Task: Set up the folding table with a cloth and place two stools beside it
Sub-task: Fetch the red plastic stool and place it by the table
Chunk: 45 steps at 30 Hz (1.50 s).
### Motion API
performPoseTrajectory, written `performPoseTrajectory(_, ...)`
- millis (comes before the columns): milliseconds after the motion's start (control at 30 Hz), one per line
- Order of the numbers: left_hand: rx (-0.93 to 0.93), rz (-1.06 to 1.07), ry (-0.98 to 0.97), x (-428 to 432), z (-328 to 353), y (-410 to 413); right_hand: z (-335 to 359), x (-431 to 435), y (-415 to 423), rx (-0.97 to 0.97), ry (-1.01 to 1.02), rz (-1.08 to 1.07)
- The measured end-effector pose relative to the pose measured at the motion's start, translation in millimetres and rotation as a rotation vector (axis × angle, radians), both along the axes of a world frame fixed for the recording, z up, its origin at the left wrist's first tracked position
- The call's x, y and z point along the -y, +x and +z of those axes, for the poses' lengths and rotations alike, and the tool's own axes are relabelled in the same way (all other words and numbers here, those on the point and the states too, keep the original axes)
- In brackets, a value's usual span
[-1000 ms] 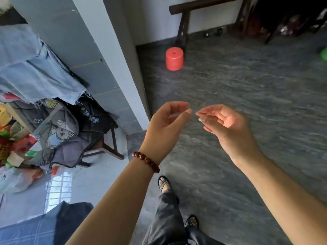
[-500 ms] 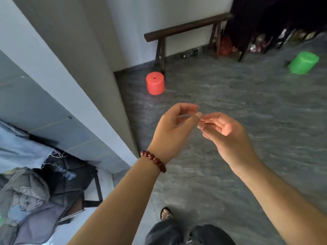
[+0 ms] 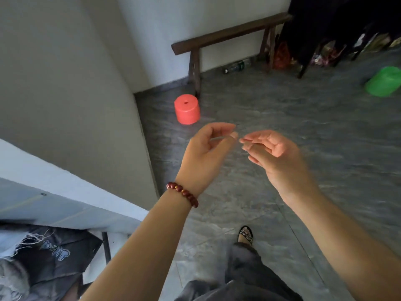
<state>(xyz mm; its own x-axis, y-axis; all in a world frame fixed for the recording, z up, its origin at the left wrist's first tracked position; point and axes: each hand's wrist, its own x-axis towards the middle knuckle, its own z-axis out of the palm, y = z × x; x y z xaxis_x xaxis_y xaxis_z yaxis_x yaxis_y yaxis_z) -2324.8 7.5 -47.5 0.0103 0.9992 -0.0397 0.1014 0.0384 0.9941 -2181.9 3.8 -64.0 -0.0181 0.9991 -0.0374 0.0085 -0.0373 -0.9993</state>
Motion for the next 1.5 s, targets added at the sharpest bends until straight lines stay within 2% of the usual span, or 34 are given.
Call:
performPoseTrajectory(233,0.041,0.081,-0.025,-102,9,49,13,-113,43,-0.007,0.012,0.044)
performPoseTrajectory(467,0.074,0.23,-0.106,-179,2,57,9,-199,60,-0.031,-0.024,0.063)
performPoseTrajectory(933,0.057,0.141,-0.098,-414,-2,34,2,-425,27,-0.002,-0.002,0.069)
performPoseTrajectory(1133,0.218,0.172,-0.126,-503,2,28,3,-501,12,-0.049,-0.036,0.028)
performPoseTrajectory(1333,0.193,0.164,-0.136,-581,-6,27,4,-580,21,-0.009,-0.037,0.018)
performPoseTrajectory(1500,0.184,0.271,-0.077,-656,-7,24,8,-672,18,-0.037,-0.031,0.126)
